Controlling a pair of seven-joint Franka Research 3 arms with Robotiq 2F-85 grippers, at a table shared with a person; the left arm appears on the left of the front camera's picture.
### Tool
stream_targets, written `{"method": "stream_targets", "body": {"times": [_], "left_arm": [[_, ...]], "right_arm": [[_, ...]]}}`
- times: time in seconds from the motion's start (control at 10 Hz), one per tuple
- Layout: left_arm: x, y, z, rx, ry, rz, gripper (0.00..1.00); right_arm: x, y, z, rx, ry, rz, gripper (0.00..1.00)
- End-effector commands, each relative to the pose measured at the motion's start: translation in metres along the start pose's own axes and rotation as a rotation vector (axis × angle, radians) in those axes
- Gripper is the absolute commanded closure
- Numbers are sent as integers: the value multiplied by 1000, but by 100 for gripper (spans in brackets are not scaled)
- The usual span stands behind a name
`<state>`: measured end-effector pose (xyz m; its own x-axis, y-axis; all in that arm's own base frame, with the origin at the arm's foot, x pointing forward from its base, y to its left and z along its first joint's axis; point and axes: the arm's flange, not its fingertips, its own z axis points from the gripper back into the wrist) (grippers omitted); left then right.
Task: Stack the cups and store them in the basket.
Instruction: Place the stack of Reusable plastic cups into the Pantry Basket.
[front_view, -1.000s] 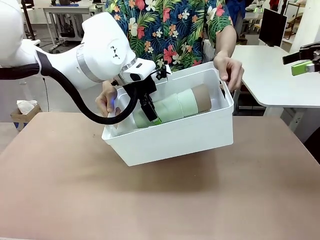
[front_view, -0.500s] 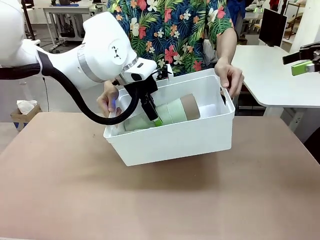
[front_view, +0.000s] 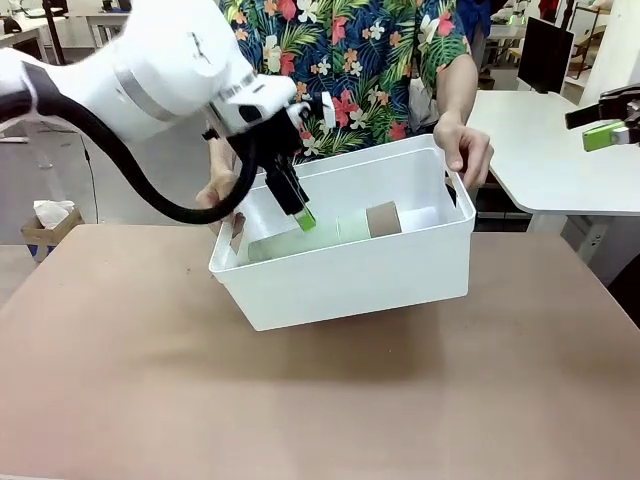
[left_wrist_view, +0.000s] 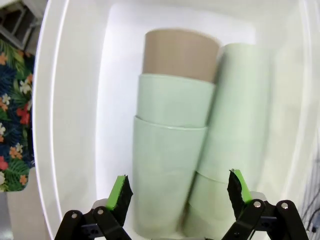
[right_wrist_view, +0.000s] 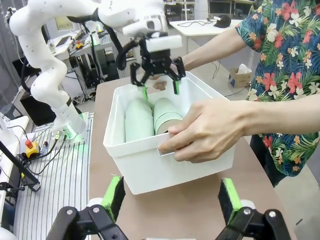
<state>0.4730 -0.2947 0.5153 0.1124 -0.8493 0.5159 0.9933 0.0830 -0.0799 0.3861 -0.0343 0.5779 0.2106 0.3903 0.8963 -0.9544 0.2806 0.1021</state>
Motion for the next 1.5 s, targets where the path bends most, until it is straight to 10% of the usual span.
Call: {"method": "stream_targets", "body": {"times": [0.0, 0.6, 1.0, 1.4], "left_arm": [[-10, -16, 37, -68, -68, -15, 0], [-115, -39, 238, -18, -301, -27, 0], [-220, -51, 295, 27, -431, -20, 0], [-233, -49, 305, 41, -404, 3, 0]], "right_arm": [[5, 0, 0, 0, -26, -2, 0], [5, 0, 0, 0, -26, -2, 0], [5, 0, 0, 0, -26, -2, 0], [5, 0, 0, 0, -26, -2, 0]]}}
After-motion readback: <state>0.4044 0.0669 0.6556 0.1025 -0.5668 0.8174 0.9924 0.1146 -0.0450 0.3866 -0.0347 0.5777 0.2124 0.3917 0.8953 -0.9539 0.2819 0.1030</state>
